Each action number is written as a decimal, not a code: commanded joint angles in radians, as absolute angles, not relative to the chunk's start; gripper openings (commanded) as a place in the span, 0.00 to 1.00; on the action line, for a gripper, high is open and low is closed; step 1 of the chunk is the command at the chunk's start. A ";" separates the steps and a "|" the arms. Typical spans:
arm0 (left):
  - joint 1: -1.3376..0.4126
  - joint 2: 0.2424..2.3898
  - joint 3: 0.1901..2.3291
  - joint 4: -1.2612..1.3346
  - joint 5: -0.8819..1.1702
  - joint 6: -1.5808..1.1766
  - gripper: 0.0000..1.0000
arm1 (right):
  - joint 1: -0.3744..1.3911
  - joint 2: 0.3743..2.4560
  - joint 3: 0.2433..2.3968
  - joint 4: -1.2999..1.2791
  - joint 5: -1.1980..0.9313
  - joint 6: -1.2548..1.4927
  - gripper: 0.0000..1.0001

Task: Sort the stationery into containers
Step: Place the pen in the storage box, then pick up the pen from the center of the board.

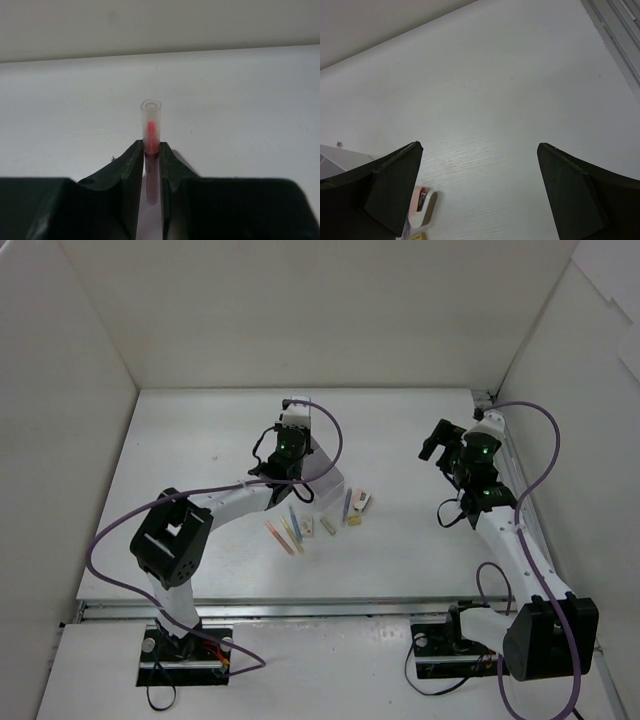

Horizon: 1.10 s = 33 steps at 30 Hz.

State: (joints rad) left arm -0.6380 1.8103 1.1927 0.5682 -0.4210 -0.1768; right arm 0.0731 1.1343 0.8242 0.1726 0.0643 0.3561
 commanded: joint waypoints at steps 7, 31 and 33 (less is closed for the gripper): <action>-0.629 1.707 1.183 0.647 -0.405 -0.247 0.73 | 0.077 1.150 0.850 0.225 0.063 0.360 0.98; -0.629 0.939 0.884 -0.204 -0.342 -0.543 1.00 | 0.621 1.449 1.045 -0.216 0.167 0.380 0.98; -0.629 0.893 0.832 -0.242 -0.368 -0.564 1.00 | 0.660 1.486 1.072 -0.207 0.202 0.400 0.98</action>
State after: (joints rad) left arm -0.6376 0.9417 0.8505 -0.1646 -0.3241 -0.5014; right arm 0.6262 1.4475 1.0042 -0.2134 0.1680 0.3779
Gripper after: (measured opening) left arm 0.996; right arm 0.980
